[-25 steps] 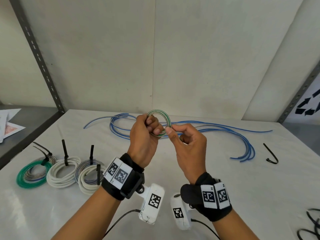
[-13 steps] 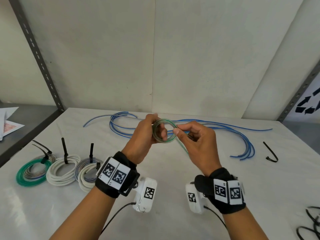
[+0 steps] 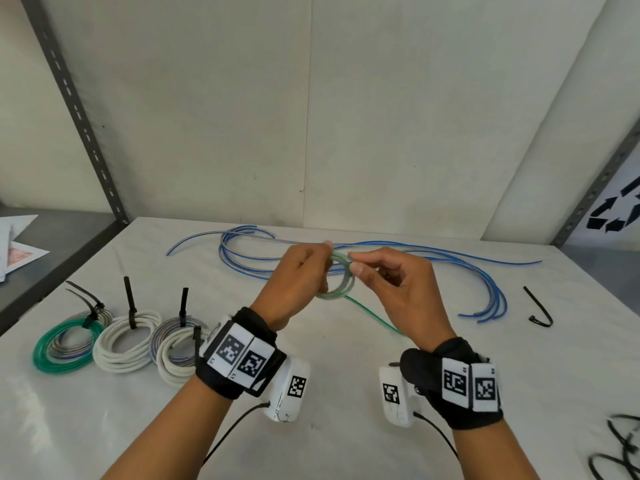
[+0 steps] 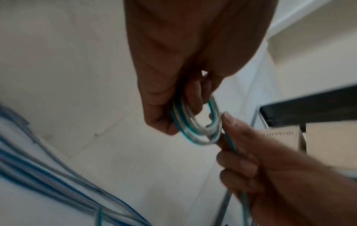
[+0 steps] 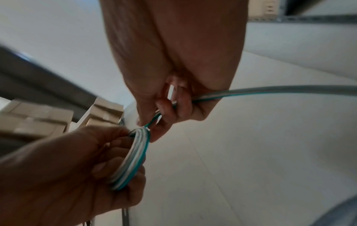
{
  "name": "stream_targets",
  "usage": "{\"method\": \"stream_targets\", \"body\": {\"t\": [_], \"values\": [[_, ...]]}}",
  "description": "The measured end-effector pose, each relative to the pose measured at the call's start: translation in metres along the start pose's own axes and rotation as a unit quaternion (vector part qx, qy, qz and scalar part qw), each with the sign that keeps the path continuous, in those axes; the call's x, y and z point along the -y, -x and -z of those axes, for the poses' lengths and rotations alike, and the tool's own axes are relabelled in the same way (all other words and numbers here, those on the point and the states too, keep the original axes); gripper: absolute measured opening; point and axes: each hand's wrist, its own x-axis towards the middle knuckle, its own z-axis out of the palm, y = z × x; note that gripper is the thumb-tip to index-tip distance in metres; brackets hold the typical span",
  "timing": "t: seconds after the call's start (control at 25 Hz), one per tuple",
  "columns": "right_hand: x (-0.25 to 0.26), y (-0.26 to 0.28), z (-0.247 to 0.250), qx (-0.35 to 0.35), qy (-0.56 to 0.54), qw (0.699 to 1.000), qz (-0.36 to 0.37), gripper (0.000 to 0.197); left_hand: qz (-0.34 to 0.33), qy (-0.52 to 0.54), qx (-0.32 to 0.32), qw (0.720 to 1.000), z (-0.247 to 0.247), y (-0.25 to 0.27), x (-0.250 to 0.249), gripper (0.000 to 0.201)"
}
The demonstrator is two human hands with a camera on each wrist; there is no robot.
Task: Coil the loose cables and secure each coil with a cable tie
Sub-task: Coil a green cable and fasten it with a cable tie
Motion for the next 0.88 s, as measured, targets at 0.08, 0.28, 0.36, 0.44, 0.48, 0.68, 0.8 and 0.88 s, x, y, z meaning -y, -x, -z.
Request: {"method": "stream_targets", "body": {"t": [0.08, 0.28, 0.36, 0.44, 0.48, 0.68, 0.8, 0.88], "values": [[0.003, -0.002, 0.000, -0.039, -0.061, 0.997, -0.038, 0.012, -0.001, 0.133, -0.059, 0.989, 0.003, -0.004, -0.006, 0.054], [0.008, 0.000, -0.004, 0.021, -0.171, 0.972, -0.162, 0.021, -0.007, 0.285, -0.093, 0.954, 0.004, -0.005, -0.011, 0.041], [0.010, 0.001, -0.005, 0.046, -0.170, 0.971, -0.161, 0.021, -0.009, 0.292, -0.079, 0.953, 0.003, -0.006, -0.009, 0.041], [0.013, 0.001, -0.008, 0.057, -0.157, 0.977, -0.132, 0.022, -0.031, 0.254, -0.065, 0.964, 0.003, -0.007, -0.006, 0.040], [0.015, 0.001, -0.010, 0.048, -0.155, 0.979, -0.121, 0.022, -0.046, 0.229, -0.055, 0.971, 0.003, -0.006, -0.005, 0.040], [0.013, 0.002, -0.020, -0.036, -0.096, 0.993, -0.059, 0.021, -0.086, 0.172, -0.004, 0.981, -0.002, -0.003, -0.003, 0.046], [0.011, 0.002, -0.019, -0.054, -0.109, 0.991, -0.049, 0.025, -0.088, 0.164, 0.013, 0.982, -0.003, -0.002, -0.003, 0.043], [0.014, 0.002, -0.019, -0.060, -0.095, 0.993, -0.038, 0.026, -0.092, 0.166, 0.013, 0.982, -0.003, -0.002, -0.002, 0.044]]}}
